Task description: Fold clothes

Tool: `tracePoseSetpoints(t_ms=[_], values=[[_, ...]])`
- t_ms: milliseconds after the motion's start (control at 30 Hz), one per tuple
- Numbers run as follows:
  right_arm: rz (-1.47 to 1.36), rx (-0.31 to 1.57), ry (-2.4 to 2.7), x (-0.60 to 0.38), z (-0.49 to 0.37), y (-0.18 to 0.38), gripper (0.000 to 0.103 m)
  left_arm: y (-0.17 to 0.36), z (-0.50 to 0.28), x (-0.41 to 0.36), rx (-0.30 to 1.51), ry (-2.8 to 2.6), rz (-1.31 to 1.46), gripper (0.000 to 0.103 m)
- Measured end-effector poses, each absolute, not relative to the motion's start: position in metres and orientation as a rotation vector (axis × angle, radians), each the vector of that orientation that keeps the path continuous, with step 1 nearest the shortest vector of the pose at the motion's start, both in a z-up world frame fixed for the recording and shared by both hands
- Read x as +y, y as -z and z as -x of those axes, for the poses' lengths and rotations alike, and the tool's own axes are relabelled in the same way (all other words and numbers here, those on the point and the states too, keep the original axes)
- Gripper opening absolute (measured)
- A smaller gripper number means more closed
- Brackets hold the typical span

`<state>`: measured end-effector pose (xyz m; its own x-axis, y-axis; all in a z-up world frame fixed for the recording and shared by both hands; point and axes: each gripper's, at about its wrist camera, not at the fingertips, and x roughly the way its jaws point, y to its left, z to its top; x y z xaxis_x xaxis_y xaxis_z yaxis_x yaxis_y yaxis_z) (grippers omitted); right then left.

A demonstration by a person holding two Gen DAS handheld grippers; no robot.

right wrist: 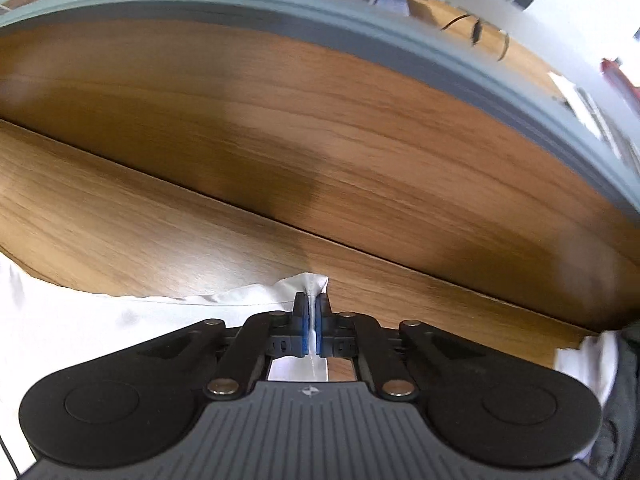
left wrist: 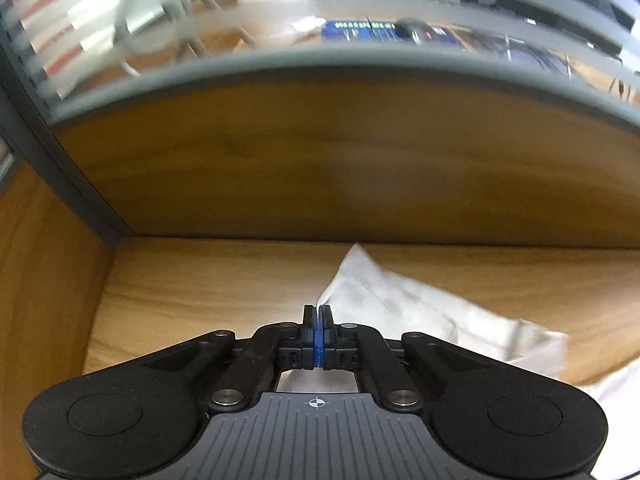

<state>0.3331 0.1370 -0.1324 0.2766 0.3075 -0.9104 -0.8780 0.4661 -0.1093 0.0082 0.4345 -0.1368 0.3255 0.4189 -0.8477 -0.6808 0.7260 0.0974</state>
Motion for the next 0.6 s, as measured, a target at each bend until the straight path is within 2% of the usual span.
tracePoseSetpoints(t_ms=[233,467,500,600], values=[[0.711,0.932,-0.807,0.117,-0.345,0.124,0.003,0.118,-0.036,0.433,0.947,-0.769,0.21,0.002],[0.654,0.97,-0.828,0.117,-0.361,0.129,0.005,0.126,-0.053,0.436,0.981,-0.71,0.256,0.003],[0.654,0.976,-0.835,0.118,-0.362,0.131,0.008,0.126,-0.05,0.435,0.988,-0.703,0.26,0.004],[0.651,0.981,-0.861,0.111,-0.36,0.129,0.031,0.121,-0.031,0.433,0.997,-0.695,0.284,0.005]])
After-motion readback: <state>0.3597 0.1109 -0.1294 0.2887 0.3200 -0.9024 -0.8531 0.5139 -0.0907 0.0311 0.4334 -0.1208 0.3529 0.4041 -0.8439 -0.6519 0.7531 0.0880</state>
